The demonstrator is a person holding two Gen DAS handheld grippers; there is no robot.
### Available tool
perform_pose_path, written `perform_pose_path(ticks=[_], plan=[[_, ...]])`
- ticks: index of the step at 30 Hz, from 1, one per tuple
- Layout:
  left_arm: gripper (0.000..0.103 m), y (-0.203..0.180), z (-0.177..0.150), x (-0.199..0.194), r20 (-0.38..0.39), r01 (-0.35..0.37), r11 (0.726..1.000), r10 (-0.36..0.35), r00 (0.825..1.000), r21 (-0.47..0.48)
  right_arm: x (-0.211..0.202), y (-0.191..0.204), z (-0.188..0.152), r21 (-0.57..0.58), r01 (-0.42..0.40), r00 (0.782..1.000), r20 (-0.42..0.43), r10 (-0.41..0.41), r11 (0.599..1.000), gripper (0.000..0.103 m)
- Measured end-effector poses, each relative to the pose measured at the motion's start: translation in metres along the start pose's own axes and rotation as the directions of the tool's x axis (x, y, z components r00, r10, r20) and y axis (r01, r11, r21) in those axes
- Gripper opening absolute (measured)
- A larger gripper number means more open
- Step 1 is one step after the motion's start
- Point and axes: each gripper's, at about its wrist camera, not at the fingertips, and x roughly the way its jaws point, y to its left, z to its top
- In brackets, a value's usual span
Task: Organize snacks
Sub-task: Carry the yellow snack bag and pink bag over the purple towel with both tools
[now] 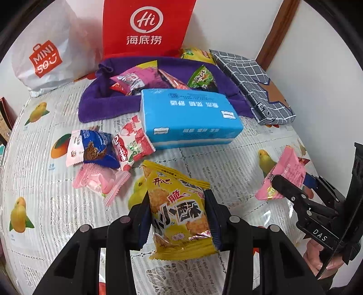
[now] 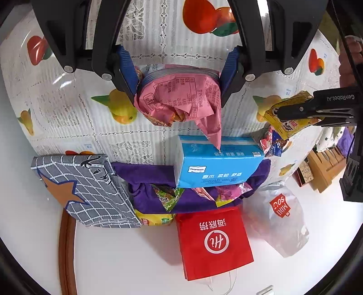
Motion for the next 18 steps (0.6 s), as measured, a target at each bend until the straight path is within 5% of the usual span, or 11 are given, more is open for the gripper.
perform_pose_path(ticks=[18], plan=[[0.041, 0.007, 0.069, -0.031, 0.101, 0.018, 1.000, -0.018, 0.995, 0.004, -0.008, 0.023, 0.074, -0.092, 0.065, 0.996, 0.071, -0.058, 0.994, 0.065]])
